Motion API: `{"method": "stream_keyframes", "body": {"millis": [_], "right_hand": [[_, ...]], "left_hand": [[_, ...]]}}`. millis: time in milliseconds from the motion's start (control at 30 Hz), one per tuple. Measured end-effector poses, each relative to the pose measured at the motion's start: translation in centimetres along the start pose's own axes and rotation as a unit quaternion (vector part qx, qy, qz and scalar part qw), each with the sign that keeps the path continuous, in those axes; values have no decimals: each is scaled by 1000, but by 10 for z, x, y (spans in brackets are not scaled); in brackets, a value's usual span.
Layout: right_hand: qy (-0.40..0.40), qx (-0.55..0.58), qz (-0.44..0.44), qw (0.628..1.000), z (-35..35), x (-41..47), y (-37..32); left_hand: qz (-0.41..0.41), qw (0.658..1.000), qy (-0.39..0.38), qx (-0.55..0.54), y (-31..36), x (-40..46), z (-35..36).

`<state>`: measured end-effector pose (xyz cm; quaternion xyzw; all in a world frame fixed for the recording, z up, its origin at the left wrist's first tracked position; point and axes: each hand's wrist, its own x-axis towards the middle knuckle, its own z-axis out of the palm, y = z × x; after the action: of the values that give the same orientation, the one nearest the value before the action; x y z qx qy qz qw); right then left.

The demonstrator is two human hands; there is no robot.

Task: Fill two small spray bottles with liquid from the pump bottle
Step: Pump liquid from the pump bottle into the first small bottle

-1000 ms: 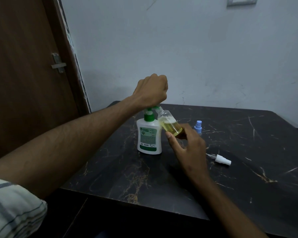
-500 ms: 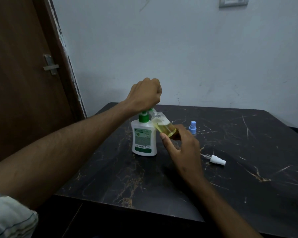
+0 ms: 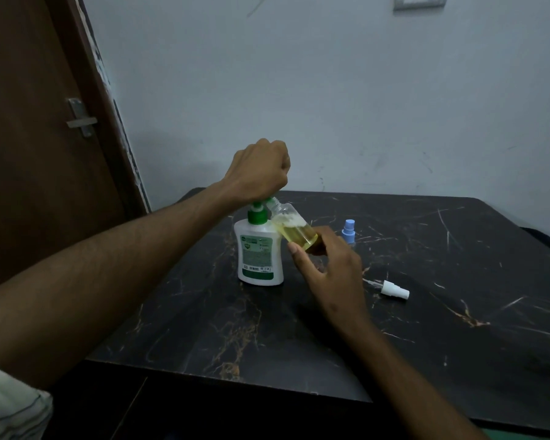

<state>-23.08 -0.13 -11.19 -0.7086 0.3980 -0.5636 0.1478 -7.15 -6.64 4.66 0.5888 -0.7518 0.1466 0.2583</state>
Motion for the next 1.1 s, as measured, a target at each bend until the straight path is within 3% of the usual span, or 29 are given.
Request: {"method": "stream_keyframes", "body": {"millis": [1100], "right_hand": [[-9,-2,-6,1000,1,-1,2]], "left_hand": [[8,1000,5,-10,3,-7,-4]]}}
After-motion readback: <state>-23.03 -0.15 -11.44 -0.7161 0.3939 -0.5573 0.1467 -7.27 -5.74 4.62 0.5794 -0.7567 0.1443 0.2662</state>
